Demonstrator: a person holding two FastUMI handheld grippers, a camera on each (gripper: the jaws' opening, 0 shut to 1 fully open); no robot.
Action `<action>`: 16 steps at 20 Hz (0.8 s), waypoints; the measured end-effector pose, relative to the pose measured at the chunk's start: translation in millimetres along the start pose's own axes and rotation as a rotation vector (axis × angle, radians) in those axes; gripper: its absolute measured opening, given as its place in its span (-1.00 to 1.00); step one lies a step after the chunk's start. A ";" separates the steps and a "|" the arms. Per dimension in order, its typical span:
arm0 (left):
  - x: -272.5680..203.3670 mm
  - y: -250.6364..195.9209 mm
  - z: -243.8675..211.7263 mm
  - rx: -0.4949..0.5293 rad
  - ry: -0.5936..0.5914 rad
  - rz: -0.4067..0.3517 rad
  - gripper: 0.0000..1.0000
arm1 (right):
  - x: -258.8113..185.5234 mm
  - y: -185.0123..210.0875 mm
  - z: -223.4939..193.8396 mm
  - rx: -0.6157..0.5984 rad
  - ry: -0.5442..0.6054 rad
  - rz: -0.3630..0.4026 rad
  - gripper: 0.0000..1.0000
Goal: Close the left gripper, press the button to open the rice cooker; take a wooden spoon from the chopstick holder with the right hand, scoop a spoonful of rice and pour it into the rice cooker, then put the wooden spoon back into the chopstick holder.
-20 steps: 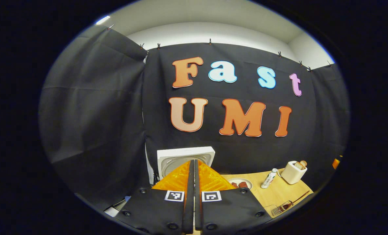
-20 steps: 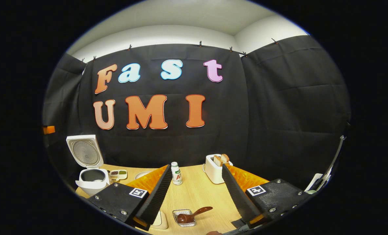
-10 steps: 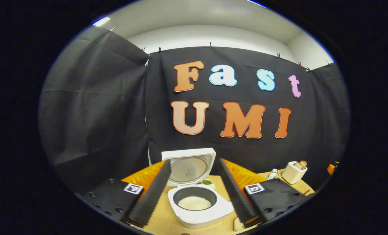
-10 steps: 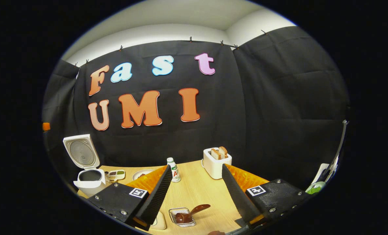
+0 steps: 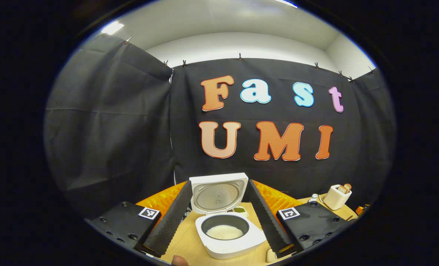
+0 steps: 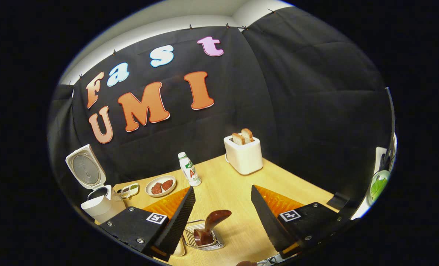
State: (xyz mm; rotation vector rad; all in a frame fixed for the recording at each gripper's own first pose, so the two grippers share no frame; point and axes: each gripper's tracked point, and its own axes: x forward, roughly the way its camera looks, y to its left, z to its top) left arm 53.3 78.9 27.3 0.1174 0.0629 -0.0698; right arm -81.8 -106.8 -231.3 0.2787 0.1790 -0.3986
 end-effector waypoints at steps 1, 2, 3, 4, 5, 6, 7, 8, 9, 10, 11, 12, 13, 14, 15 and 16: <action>-2.2 0.4 -0.5 0.001 0.003 0.004 1.00 | 4.3 -0.8 -9.2 0.009 0.019 0.003 0.90; -3.4 1.3 -1.0 0.001 0.006 0.009 1.00 | 7.3 1.2 -19.0 0.019 0.039 0.009 0.89; -4.7 2.9 -2.9 0.001 0.011 0.017 1.00 | 10.3 3.5 -26.8 0.030 0.054 0.018 0.90; -5.9 4.4 -4.9 0.003 0.016 0.024 1.00 | 12.9 7.6 -34.5 0.039 0.070 0.025 0.90; -7.8 7.7 -5.4 0.006 0.020 0.033 1.00 | 15.6 10.5 -42.4 0.043 0.086 0.029 0.90; -9.9 10.5 -8.1 0.011 0.025 0.041 1.00 | 18.9 11.3 -52.1 0.045 0.103 0.033 0.90; -11.5 12.4 -10.1 0.015 0.030 0.048 1.00 | 21.7 13.5 -59.2 0.050 0.120 0.037 0.90; -13.6 14.7 -11.9 0.017 0.036 0.055 1.00 | 22.3 14.1 -64.1 0.061 0.136 0.044 0.90; -14.0 16.1 -13.1 0.019 0.041 0.061 1.00 | 25.0 17.4 -70.4 0.078 0.152 0.051 0.90; -15.6 18.5 -14.6 0.021 0.045 0.067 1.00 | 26.4 21.2 -76.8 0.097 0.167 0.061 0.90; -16.6 20.2 -15.6 0.022 0.049 0.073 1.00 | 28.0 24.9 -81.2 0.118 0.181 0.071 0.90; -17.6 21.7 -18.0 0.023 0.054 0.079 1.00 | 28.5 27.1 -85.2 0.135 0.191 0.079 0.90; -18.6 22.6 -20.2 0.022 0.059 0.080 1.00 | 30.3 28.8 -87.6 0.150 0.201 0.084 0.89; -19.9 23.6 -22.3 0.021 0.065 0.083 1.00 | 31.5 31.2 -88.6 0.168 0.204 0.095 0.81; -19.9 24.9 -23.9 0.022 0.070 0.087 1.00 | 31.4 34.2 -88.5 0.187 0.207 0.108 0.70; -18.4 26.8 -24.6 0.023 0.073 0.091 1.00 | 31.4 35.2 -89.6 0.198 0.212 0.111 0.47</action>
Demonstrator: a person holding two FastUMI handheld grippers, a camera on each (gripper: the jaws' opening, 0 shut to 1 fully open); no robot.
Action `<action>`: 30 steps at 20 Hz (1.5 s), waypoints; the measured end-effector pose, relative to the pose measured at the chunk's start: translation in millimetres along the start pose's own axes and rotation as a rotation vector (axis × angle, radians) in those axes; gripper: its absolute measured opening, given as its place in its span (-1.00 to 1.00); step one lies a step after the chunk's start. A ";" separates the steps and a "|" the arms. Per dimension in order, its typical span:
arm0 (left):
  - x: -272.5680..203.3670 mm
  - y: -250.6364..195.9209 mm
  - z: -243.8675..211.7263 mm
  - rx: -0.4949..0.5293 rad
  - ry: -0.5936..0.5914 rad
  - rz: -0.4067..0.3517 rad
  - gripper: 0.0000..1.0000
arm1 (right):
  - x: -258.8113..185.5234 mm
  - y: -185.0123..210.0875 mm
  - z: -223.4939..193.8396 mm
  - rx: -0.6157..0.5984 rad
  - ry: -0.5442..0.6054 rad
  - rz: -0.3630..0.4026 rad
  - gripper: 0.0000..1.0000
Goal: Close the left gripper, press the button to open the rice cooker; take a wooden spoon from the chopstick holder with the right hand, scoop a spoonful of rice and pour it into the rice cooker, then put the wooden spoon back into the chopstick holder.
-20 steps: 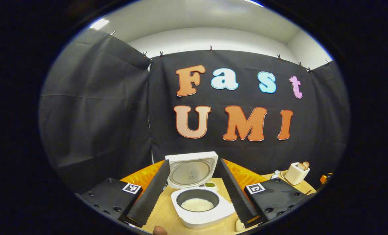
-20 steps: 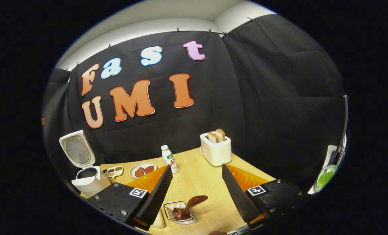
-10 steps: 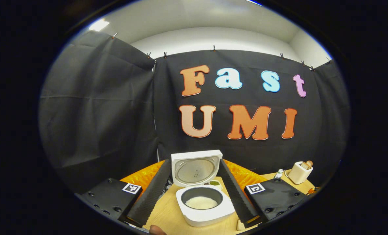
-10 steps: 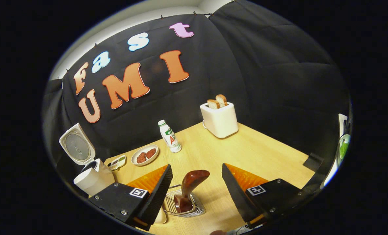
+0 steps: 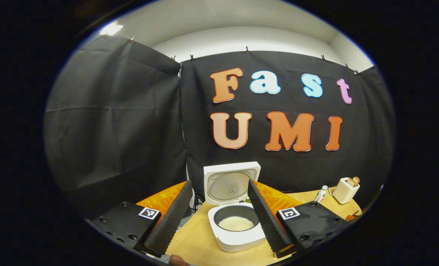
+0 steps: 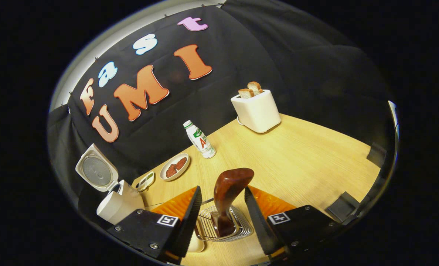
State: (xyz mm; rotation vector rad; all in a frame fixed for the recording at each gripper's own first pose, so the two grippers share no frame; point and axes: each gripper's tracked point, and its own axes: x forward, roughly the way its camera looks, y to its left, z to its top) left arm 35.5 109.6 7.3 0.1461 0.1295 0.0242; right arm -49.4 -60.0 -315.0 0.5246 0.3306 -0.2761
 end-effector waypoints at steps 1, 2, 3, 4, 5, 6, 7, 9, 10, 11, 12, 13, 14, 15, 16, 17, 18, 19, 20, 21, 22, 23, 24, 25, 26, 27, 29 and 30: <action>-0.2 1.4 -0.1 0.001 0.002 0.003 1.00 | 1.5 -0.8 1.1 0.011 -0.003 -0.002 0.39; -1.3 2.5 -2.1 0.002 0.003 0.005 1.00 | 3.7 -1.8 3.0 0.019 -0.005 -0.006 0.01; -1.7 4.3 -1.7 0.002 0.004 0.007 1.00 | 5.5 -0.5 3.6 0.023 -0.004 0.000 0.10; -2.0 4.9 -3.0 0.002 0.004 0.009 1.00 | 3.7 1.1 2.6 0.024 0.004 0.004 -0.26; -2.1 5.6 -3.6 0.002 0.005 0.009 1.00 | 4.1 -1.6 2.9 0.026 0.007 -0.008 -0.16; -1.1 7.5 -4.4 0.000 0.006 0.010 1.00 | 7.4 -3.9 4.1 0.034 0.007 -0.020 -0.46; -0.3 8.3 -4.7 -0.001 0.006 0.012 1.00 | 6.4 -1.8 2.3 0.050 0.019 -0.028 -0.51; 0.7 10.7 -6.1 -0.003 0.008 0.014 1.00 | 8.4 -0.2 1.7 0.048 0.030 -0.043 -0.66; 1.7 10.9 -7.1 -0.006 0.007 0.011 1.00 | 6.9 2.0 1.1 0.024 0.034 -0.047 -0.77; 2.6 10.2 -6.4 -0.010 0.007 0.009 1.00 | 8.3 3.5 1.9 0.002 0.036 -0.062 -0.83; 2.7 11.5 -6.4 -0.013 0.006 0.007 1.00 | 5.1 8.7 4.7 -0.029 0.036 -0.064 -0.95; 3.9 12.0 -5.0 -0.016 0.002 0.005 1.00 | 4.0 13.6 6.1 -0.068 0.036 -0.066 -0.96; 3.4 12.6 -4.1 -0.019 -0.003 0.002 1.00 | 1.1 20.8 11.8 -0.107 0.025 -0.068 -0.96; 4.7 12.8 -2.2 -0.022 -0.007 -0.003 1.00 | -3.1 27.1 17.5 -0.144 0.017 -0.072 -0.96; 5.5 12.2 -2.9 -0.021 -0.009 -0.008 1.00 | -8.2 33.8 23.8 -0.173 0.010 -0.070 -0.96; 7.0 11.5 -2.4 -0.020 -0.010 -0.013 1.00 | -12.2 40.5 30.3 -0.202 0.002 -0.069 -0.96; 9.4 10.5 -2.0 -0.022 -0.012 -0.021 1.00 | -17.0 45.8 37.1 -0.233 -0.011 -0.070 -0.96; 10.9 8.7 -1.9 -0.025 -0.014 -0.031 1.00 | -23.6 52.2 44.9 -0.262 -0.028 -0.071 -0.96; 10.4 7.3 -2.7 -0.029 -0.015 -0.039 1.00 | -28.4 58.3 51.0 -0.294 -0.039 -0.073 -0.96; 12.0 7.0 -3.2 -0.031 -0.016 -0.045 1.00 | -34.4 64.3 58.0 -0.327 -0.058 -0.077 -0.96; 11.4 5.7 -3.8 -0.034 -0.016 -0.049 1.00 | -39.4 70.8 65.1 -0.356 -0.073 -0.077 -0.96; 12.4 6.6 -4.3 -0.038 -0.017 -0.051 1.00 | -45.6 79.6 71.5 -0.379 -0.086 -0.072 -0.96; 13.1 7.8 -5.0 -0.042 -0.017 -0.054 1.00 | -52.2 90.4 76.3 -0.394 -0.100 -0.060 -0.96; 13.4 8.4 -4.8 -0.044 -0.017 -0.057 1.00 | -57.8 102.1 79.7 -0.405 -0.115 -0.041 -0.96; 13.4 9.9 -6.8 -0.045 -0.019 -0.058 1.00 | -62.4 114.0 80.7 -0.414 -0.124 -0.020 -0.96; 13.9 12.2 -6.6 -0.045 -0.021 -0.057 1.00 | -65.3 127.0 79.4 -0.422 -0.127 0.004 -0.96; 14.6 14.8 -6.3 -0.050 -0.021 -0.057 1.00 | -68.0 151.4 69.0 -0.437 -0.122 0.056 -0.96; 15.0 15.6 -6.6 -0.053 -0.020 -0.058 1.00 | -67.3 162.9 61.8 -0.444 -0.118 0.078 -0.96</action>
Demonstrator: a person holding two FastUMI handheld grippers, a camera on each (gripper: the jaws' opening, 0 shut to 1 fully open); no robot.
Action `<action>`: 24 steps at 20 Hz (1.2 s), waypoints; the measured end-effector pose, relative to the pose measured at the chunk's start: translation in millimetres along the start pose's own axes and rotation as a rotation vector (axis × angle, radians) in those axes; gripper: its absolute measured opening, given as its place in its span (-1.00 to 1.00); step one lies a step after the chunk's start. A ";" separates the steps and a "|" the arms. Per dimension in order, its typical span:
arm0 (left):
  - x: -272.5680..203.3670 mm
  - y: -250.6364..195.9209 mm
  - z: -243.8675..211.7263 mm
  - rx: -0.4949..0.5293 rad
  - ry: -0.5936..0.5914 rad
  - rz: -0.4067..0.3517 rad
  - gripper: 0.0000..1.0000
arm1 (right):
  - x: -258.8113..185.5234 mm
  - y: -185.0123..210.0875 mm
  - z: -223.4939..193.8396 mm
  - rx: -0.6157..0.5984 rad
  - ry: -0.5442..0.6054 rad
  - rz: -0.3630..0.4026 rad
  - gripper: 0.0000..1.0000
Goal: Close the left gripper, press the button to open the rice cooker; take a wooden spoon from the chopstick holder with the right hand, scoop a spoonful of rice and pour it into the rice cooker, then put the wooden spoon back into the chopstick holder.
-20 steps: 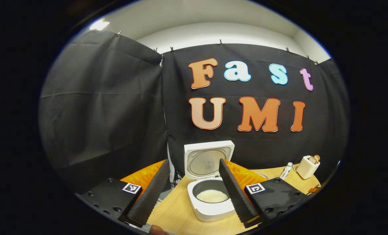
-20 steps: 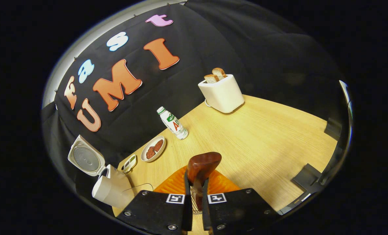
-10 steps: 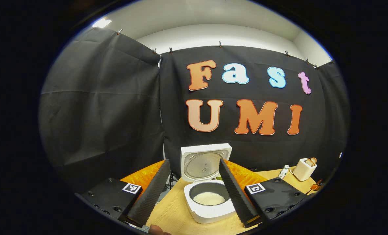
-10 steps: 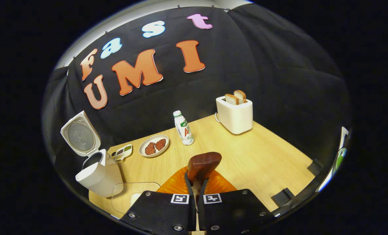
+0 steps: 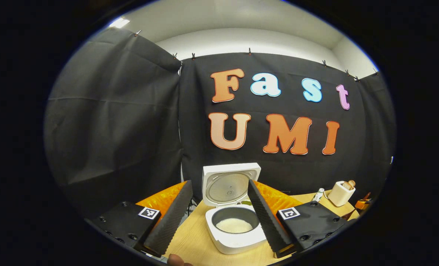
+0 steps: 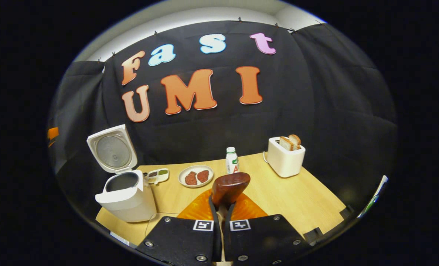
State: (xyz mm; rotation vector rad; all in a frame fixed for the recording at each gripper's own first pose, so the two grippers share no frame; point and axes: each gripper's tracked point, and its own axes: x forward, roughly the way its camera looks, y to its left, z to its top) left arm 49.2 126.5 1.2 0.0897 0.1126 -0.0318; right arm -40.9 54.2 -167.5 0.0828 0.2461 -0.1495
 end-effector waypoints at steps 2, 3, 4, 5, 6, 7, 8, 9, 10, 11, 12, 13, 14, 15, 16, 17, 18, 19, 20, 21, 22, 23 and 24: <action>-1.0 2.1 -0.7 0.000 0.003 -0.003 1.00 | 7.1 23.3 -13.2 -0.020 0.017 0.040 -0.96; -1.8 3.5 -1.0 0.004 0.004 -0.004 1.00 | 10.9 31.6 -21.1 -0.030 0.023 0.055 -0.96; -2.3 3.7 -0.8 0.008 0.004 -0.003 1.00 | 14.5 41.6 -30.2 -0.043 0.029 0.073 -0.96; -2.2 4.5 -0.1 0.013 0.004 -0.002 1.00 | 20.4 48.6 -41.2 -0.051 0.043 0.083 -0.96; -2.8 5.3 -0.4 0.018 0.004 0.000 1.00 | 25.8 54.0 -54.4 -0.060 0.061 0.088 -0.96; -3.0 6.3 -0.8 0.021 0.005 0.002 1.00 | 31.2 59.5 -65.5 -0.073 0.073 0.096 -0.96; -4.0 6.2 -1.0 0.020 0.006 0.002 1.00 | 35.9 62.9 -76.9 -0.088 0.086 0.101 -0.96; -4.2 6.4 -2.1 0.017 0.008 0.004 1.00 | 40.0 65.4 -87.8 -0.103 0.099 0.103 -0.96; -4.5 6.4 -4.5 0.016 0.013 0.004 1.00 | 43.6 66.8 -98.8 -0.119 0.111 0.102 -0.96; -4.0 6.3 -6.5 0.016 0.017 0.008 1.00 | 46.2 67.3 -107.1 -0.132 0.113 0.097 -0.96; -4.3 7.5 -7.4 0.014 0.022 0.013 1.00 | 49.7 66.8 -115.2 -0.148 0.115 0.089 -0.96; -4.6 7.6 -8.7 0.014 0.026 0.017 1.00 | 51.9 65.5 -123.1 -0.169 0.120 0.080 -0.96; -4.7 8.9 -10.1 0.016 0.028 0.021 1.00 | 52.7 65.1 -129.8 -0.188 0.123 0.079 -0.96; -4.3 9.4 -10.8 0.021 0.029 0.024 1.00 | 51.3 67.9 -132.3 -0.187 0.120 0.085 -0.96; -5.3 10.1 -10.5 0.026 0.030 0.028 1.00 | 51.6 69.1 -134.3 -0.171 0.121 0.085 -0.96; -5.4 10.1 -10.8 0.028 0.031 0.030 1.00 | 51.2 71.0 -138.3 -0.143 0.131 0.087 -0.96; -6.0 10.4 -10.2 0.027 0.030 0.032 1.00 | 50.2 74.7 -144.2 -0.102 0.151 0.095 -0.96; -7.1 10.6 -10.2 0.025 0.032 0.033 1.00 | 48.8 80.2 -148.6 -0.055 0.169 0.108 -0.96; -6.9 11.2 -13.1 0.024 0.034 0.035 1.00 | 48.1 86.8 -146.8 0.008 0.165 0.124 -0.96; -6.6 11.2 -14.1 0.023 0.037 0.036 1.00 | 45.9 93.0 -153.4 0.058 0.190 0.143 -0.96; -7.5 11.8 -14.6 0.023 0.038 0.036 1.00 | 45.4 100.1 -154.7 0.125 0.202 0.163 -0.96; -8.1 12.7 -13.7 0.023 0.036 0.039 1.00 | 45.4 107.4 -161.3 0.193 0.231 0.181 -0.96; -9.5 13.9 -13.6 0.023 0.034 0.042 1.00 | 46.0 111.0 -163.5 0.260 0.248 0.191 -0.97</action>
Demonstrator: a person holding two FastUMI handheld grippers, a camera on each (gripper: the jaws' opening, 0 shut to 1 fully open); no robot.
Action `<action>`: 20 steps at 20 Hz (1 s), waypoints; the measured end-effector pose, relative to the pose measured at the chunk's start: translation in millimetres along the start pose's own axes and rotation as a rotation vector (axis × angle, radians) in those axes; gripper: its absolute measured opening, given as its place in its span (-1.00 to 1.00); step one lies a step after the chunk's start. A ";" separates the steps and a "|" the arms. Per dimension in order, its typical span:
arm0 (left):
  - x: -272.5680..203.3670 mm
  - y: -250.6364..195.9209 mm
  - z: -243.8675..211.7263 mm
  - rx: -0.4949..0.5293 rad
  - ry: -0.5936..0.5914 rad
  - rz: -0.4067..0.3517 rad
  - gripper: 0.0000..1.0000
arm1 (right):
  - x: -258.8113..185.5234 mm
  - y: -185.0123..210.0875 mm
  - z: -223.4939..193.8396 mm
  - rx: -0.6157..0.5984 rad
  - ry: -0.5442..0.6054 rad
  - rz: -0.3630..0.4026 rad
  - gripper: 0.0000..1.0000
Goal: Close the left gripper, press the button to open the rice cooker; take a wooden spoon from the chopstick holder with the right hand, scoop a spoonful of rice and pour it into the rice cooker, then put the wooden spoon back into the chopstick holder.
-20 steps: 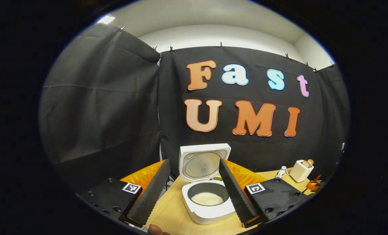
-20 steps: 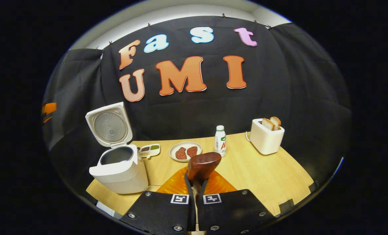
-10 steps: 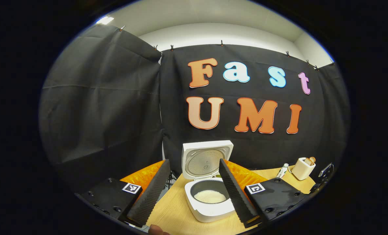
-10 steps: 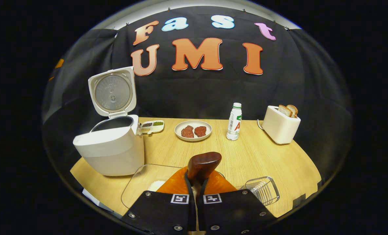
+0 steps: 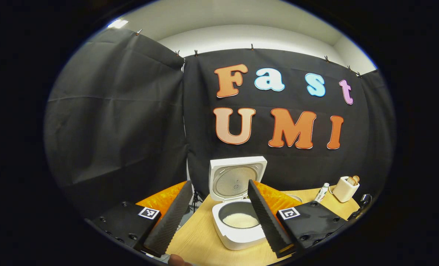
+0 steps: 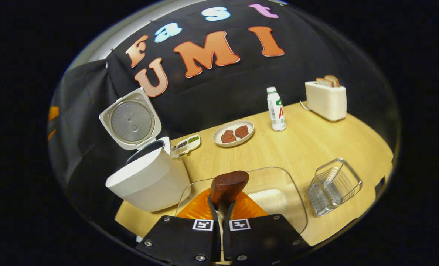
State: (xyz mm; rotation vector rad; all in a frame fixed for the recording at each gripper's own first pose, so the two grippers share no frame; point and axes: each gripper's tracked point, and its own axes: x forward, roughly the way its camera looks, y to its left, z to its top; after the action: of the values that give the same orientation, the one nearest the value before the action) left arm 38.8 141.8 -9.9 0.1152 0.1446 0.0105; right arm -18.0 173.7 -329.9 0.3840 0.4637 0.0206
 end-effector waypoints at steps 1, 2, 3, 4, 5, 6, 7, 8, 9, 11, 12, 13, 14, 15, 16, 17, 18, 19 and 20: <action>-1.3 0.0 1.8 0.000 -0.003 0.000 1.00 | 2.0 -1.0 -2.5 0.068 0.015 0.008 -0.96; -3.1 -0.7 1.6 0.000 -0.003 -0.001 1.00 | 4.5 -4.6 -4.7 0.139 0.031 0.010 -0.96; -3.9 -1.7 1.9 0.000 -0.005 -0.004 1.00 | 6.7 -10.3 -6.4 0.216 0.043 0.009 -0.96; -5.7 -2.6 2.6 0.002 -0.006 -0.005 1.00 | 9.9 -17.4 -7.9 0.293 0.058 0.005 -0.96; -6.8 -3.3 2.3 0.004 -0.007 -0.005 1.00 | 10.8 -23.2 -11.0 0.370 0.073 0.000 -0.96; -7.8 -3.8 2.6 0.005 -0.008 -0.006 1.00 | 11.8 -29.7 -13.2 0.440 0.083 -0.003 -0.96; -7.0 -5.4 2.6 0.004 -0.009 -0.007 1.00 | 10.4 -33.0 -14.8 0.501 0.090 0.001 -0.97; -7.2 -6.9 2.4 0.002 -0.009 -0.007 1.00 | 10.2 -34.2 -16.8 0.549 0.093 0.009 -0.97; -4.5 -5.7 1.5 -0.003 -0.007 -0.008 1.00 | 8.5 -34.2 -18.8 0.584 0.094 0.013 -0.97; -4.6 -11.3 0.2 -0.014 0.001 -0.010 1.00 | 7.9 -35.4 -20.9 0.603 0.094 0.017 -0.97; -3.3 -13.2 -1.4 -0.021 0.006 -0.014 1.00 | 6.3 -37.3 -19.9 0.609 0.096 0.018 -0.96; -2.8 -15.7 -2.8 -0.025 0.009 -0.018 1.00 | 2.6 -39.8 -16.4 0.617 0.093 0.021 -0.97; -1.5 -17.3 -3.4 -0.025 0.010 -0.022 1.00 | -1.9 -44.9 -9.3 0.630 0.081 0.020 -0.96; -0.5 -18.4 -3.2 -0.022 0.010 -0.023 1.00 | -5.1 -50.0 -4.0 0.641 0.070 0.017 -0.96; -1.1 -18.9 -4.0 -0.020 0.008 -0.023 1.00 | -8.8 -55.3 2.1 0.656 0.056 0.012 -0.96; 0.0 -20.3 -3.8 -0.019 0.005 -0.024 1.00 | -12.5 -59.8 8.2 0.669 0.044 0.009 -0.96; 1.0 -20.6 -2.6 -0.020 0.003 -0.025 1.00 | -15.4 -64.3 16.0 0.685 0.030 0.006 -0.96; 1.4 -22.0 -3.0 -0.023 0.002 -0.028 1.00 | -18.8 -67.4 22.9 0.704 0.015 0.006 -0.96; 2.0 -21.8 -3.6 -0.026 0.002 -0.030 1.00 | -21.7 -68.7 30.1 0.722 0.003 0.010 -0.96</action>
State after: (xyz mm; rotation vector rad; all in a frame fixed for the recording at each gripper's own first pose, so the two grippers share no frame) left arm 40.3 120.6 -16.2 0.0867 0.1482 -0.0173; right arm -28.8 96.9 -320.8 1.0951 0.4621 -0.1410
